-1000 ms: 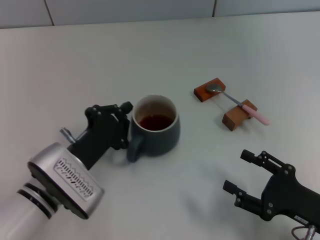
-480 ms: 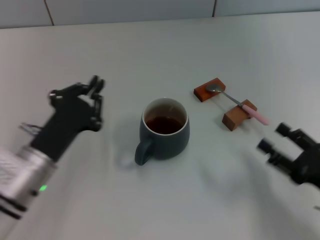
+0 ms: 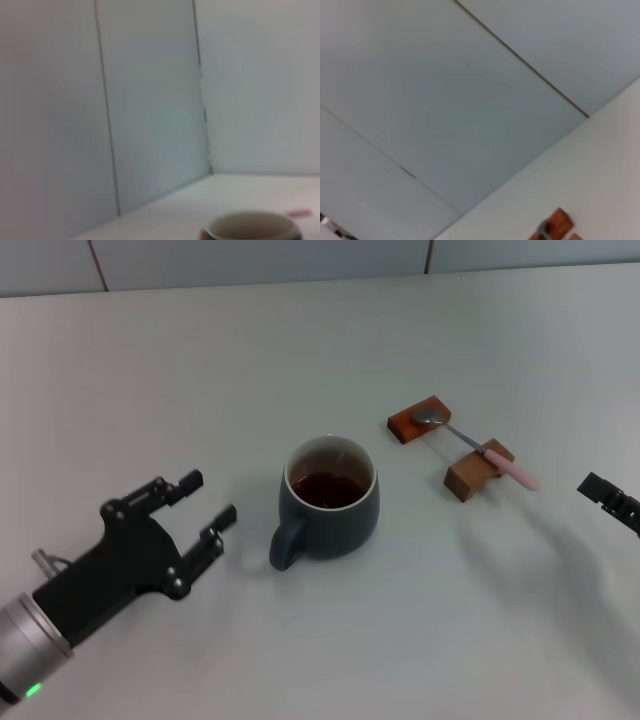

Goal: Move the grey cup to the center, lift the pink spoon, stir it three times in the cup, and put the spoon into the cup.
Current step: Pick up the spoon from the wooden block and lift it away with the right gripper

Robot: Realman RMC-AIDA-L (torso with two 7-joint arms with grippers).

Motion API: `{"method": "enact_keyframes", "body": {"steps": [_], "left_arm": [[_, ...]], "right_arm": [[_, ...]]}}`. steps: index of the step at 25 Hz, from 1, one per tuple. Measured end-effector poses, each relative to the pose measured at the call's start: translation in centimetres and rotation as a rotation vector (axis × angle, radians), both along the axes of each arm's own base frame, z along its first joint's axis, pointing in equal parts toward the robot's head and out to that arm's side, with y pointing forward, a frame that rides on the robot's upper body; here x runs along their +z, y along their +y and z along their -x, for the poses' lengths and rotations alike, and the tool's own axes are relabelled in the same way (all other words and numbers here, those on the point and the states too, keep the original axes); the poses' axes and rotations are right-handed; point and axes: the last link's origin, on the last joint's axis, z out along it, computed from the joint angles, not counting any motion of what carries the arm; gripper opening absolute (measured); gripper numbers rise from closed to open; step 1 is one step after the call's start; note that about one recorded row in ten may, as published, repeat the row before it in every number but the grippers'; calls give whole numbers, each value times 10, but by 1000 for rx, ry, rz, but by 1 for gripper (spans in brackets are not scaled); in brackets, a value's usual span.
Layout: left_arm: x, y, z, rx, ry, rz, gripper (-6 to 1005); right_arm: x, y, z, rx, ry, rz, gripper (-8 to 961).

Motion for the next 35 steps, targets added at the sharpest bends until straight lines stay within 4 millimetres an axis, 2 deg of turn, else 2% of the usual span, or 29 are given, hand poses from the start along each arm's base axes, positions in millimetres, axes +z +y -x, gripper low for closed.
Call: {"method": "enact_keyframes", "body": {"steps": [4,7,14,17,24,35], "left_arm": [[-12,-10,7,5,70,42,452],[-14,-10,8,5,85,44,592],[-16,-11,7,2,86,45,812],[-17,-11,7,-2,88,50,846],[-18,-13,6,-11,91,62,845],[-18,-15,6,-18,95,71,843]], "right_arm": [[-4,12,-3,-37,-17,24,774],[-5,16,-3,-39,-23,30,773],[-14,32,0,-49,-42,52,773],[-20,37,3,-44,-50,71,774],[-30,49,9,-38,-67,100,773],[-34,56,10,-53,-85,107,762]]}}
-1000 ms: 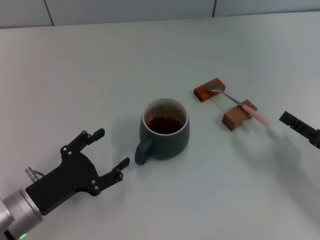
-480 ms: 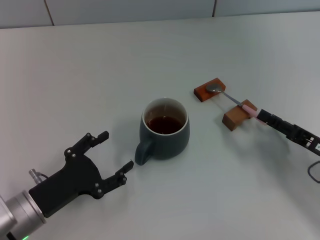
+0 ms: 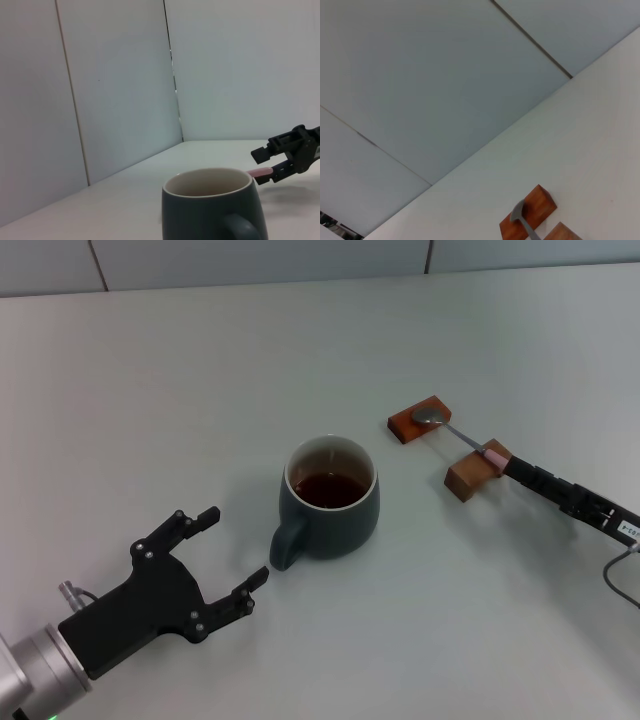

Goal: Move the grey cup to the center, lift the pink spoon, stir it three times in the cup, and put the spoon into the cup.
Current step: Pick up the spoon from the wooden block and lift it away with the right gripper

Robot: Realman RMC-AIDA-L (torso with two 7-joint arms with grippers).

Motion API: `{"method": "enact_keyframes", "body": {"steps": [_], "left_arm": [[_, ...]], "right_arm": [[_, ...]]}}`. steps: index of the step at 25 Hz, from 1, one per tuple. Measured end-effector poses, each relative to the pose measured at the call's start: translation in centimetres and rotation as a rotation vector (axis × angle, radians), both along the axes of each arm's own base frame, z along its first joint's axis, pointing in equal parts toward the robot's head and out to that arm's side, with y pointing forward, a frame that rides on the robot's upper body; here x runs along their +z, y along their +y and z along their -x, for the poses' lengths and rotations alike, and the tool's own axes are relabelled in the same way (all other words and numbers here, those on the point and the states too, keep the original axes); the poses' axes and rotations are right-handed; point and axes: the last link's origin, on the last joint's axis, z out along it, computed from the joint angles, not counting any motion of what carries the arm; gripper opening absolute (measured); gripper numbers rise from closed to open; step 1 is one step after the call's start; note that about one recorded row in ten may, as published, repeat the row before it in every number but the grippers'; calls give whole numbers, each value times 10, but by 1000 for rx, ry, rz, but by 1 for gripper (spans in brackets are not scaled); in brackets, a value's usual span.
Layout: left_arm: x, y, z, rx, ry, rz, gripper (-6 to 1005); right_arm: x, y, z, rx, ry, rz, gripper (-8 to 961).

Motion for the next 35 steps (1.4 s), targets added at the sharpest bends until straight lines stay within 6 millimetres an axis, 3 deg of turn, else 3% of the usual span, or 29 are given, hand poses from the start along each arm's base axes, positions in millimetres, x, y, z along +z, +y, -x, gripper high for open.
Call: {"method": "enact_keyframes", "body": {"steps": [9,14,20,35], "left_arm": [[0,-1,0,0,-3,1,841],[0,-2,0,-4,-2,5,840],[0,-3,0,-6,0,9,839],[0,-3,0,-6,0,9,836]], "right_arm": [[-1,1,0,-3,-1,1,684],[-1,2,0,-4,-2,2,472],[-1,2,1,-5,0,4,295],[-1,3,-1,-11,-15,12,175]]}}
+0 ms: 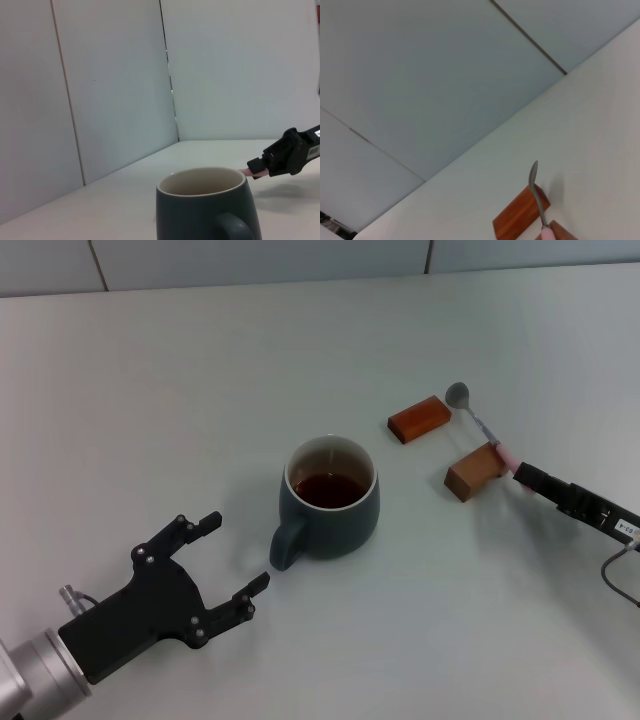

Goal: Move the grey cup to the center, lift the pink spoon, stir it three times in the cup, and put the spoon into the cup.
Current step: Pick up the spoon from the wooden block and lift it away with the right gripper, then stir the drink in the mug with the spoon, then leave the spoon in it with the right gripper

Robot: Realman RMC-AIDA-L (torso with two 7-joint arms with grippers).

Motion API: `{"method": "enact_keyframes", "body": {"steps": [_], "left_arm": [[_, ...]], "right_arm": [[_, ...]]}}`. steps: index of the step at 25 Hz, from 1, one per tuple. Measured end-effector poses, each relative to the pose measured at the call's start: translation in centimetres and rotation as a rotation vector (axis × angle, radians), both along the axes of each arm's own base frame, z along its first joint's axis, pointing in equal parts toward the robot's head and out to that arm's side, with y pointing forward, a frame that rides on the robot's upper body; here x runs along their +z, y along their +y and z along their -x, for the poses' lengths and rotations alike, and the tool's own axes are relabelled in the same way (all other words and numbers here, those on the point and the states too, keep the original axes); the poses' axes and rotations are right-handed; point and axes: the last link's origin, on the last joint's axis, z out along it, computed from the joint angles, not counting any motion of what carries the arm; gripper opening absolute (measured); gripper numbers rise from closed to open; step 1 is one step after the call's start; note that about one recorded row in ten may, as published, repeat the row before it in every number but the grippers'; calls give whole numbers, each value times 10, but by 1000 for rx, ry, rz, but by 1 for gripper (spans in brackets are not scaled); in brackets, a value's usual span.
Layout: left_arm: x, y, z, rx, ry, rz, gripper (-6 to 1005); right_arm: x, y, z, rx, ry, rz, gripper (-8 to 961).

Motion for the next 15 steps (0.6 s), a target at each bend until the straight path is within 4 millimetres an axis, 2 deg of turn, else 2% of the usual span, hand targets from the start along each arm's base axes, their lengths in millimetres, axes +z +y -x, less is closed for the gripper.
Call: {"method": "enact_keyframes", "body": {"steps": [4,7,8,9,10,11,13,14,15], "left_arm": [[0,0,0,0,-1,0,836],[0,0,0,-1,-3,0,836],[0,0,0,-2,-3,-1,836],[0,0,0,-3,-3,-1,836],[0,0,-1,-5,-1,-2,837],[0,0,-1,-7,0,-3,837],[0,1,-1,-10,2,-5,837],[0,1,-1,-10,2,-5,837],[0,1,-1,-13,3,-6,837]], "right_arm": [[6,-9,9,92,26,-54,121],[15,-16,17,170,58,-102,121],[21,-20,22,210,78,-126,121],[38,-26,30,295,121,-182,121],[38,-26,30,295,121,-182,120],[48,-28,35,339,140,-205,120],[66,-27,41,406,165,-233,120],[84,-22,48,463,182,-240,120],[84,-22,48,463,182,-240,120]]}}
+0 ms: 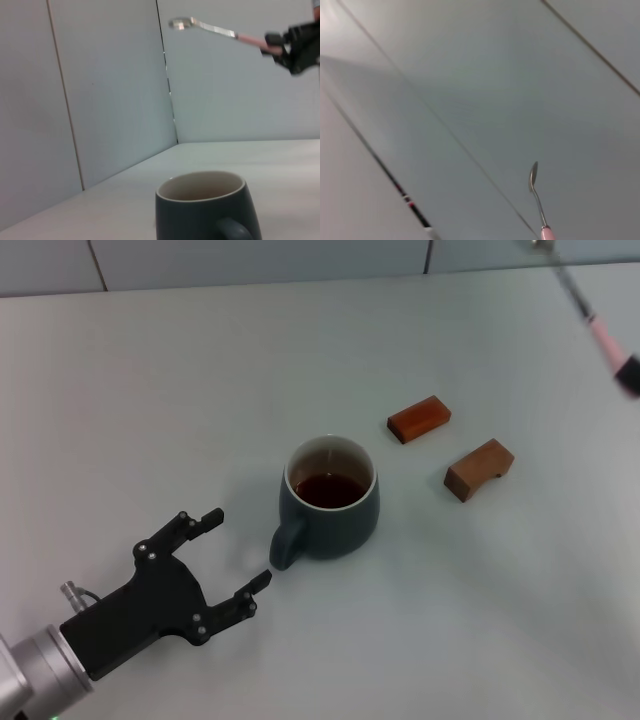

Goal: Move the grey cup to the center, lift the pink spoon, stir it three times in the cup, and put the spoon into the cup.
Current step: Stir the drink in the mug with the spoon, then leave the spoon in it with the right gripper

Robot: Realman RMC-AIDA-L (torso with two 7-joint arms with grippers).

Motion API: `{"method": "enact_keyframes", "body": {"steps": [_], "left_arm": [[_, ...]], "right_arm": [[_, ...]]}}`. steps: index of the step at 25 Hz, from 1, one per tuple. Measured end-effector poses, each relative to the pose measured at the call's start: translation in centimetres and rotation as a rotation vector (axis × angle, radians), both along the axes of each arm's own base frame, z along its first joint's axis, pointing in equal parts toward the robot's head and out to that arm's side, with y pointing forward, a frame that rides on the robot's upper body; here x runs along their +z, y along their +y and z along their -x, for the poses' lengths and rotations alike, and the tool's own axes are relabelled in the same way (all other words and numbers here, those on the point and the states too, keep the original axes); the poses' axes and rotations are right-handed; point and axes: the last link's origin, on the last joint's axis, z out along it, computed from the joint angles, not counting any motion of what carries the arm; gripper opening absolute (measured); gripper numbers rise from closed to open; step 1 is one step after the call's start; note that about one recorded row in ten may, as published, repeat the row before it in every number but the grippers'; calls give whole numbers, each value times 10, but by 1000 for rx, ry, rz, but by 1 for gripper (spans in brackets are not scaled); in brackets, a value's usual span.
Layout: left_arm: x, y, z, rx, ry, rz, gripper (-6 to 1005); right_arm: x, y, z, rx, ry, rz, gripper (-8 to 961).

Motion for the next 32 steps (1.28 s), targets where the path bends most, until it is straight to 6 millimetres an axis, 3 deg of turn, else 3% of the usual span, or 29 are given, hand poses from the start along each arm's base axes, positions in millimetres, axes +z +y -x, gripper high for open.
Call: {"method": "enact_keyframes", "body": {"steps": [3,4,5,9,11,14,18,19,23,24,28,29,32], "left_arm": [[0,2,-2,-9,0,-1,837],[-1,3,-3,-13,1,-2,837],[-1,3,-3,-13,1,-2,837],[-1,6,-5,-21,2,-2,837],[-1,7,-5,-23,3,-2,837],[-2,8,-6,-27,5,-2,837],[-2,10,-8,-31,5,-2,837],[-2,11,-9,-36,4,-5,837],[-2,12,-10,-38,3,-6,837],[-3,13,-11,-40,2,-7,837],[-3,13,-11,-41,1,-8,837],[-3,13,-11,-41,1,-10,837],[-3,13,-11,-41,2,-11,837]], "right_arm": [[23,16,12,69,-11,11,121],[37,29,23,110,-41,33,121],[37,29,23,110,-41,33,121],[67,66,52,153,-211,99,121],[71,72,59,156,-241,113,120],[88,96,89,168,-369,179,120],[102,112,108,149,-442,208,121],[109,122,121,135,-500,235,121],[114,135,138,119,-576,292,121],[115,144,151,106,-637,335,120],[119,152,172,94,-718,369,120],[122,156,188,90,-760,388,120],[125,160,200,82,-785,409,119]]}}
